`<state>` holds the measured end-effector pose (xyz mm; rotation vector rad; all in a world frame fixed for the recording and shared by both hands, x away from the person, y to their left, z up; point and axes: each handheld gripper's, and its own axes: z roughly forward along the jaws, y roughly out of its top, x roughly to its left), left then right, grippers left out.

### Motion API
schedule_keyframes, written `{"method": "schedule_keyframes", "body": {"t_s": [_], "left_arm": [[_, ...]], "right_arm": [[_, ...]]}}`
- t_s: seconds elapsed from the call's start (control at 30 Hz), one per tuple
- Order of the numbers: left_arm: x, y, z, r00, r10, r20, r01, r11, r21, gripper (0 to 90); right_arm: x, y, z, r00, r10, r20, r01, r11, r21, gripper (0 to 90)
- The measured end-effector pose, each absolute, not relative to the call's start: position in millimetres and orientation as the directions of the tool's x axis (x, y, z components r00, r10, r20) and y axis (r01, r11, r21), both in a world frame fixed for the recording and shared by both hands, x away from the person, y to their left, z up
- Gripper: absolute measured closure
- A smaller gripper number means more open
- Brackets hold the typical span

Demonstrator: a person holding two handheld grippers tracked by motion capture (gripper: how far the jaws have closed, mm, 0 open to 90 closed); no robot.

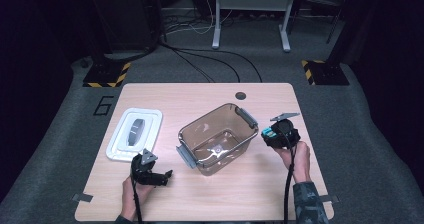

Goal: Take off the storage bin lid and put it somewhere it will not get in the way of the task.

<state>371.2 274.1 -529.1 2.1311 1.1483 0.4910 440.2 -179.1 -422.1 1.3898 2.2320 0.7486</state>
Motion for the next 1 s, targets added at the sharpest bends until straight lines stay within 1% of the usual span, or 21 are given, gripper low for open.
{"method": "schedule_keyframes", "body": {"t_s": [0.13, 0.57, 1.0], "left_arm": [[371.2, 274.2, -529.0, 0.544, 0.839, 0.017, 0.591, -0.398, 0.701, 0.6], [371.1, 273.3, -529.7, 0.536, 0.844, 0.011, 0.591, -0.384, 0.709, 0.7], [371.1, 273.4, -529.7, 0.537, 0.844, 0.011, 0.591, -0.385, 0.708, 0.7]], "right_arm": [[443.3, -180.1, -417.4, -0.424, 0.904, -0.053, 0.685, 0.358, 0.635, 52.3], [453.2, -179.0, -398.8, -0.413, 0.907, -0.086, 0.675, 0.368, 0.639, 52.3], [461.9, -169.7, -371.9, -0.424, 0.897, -0.125, 0.644, 0.395, 0.655, 52.3]]}}
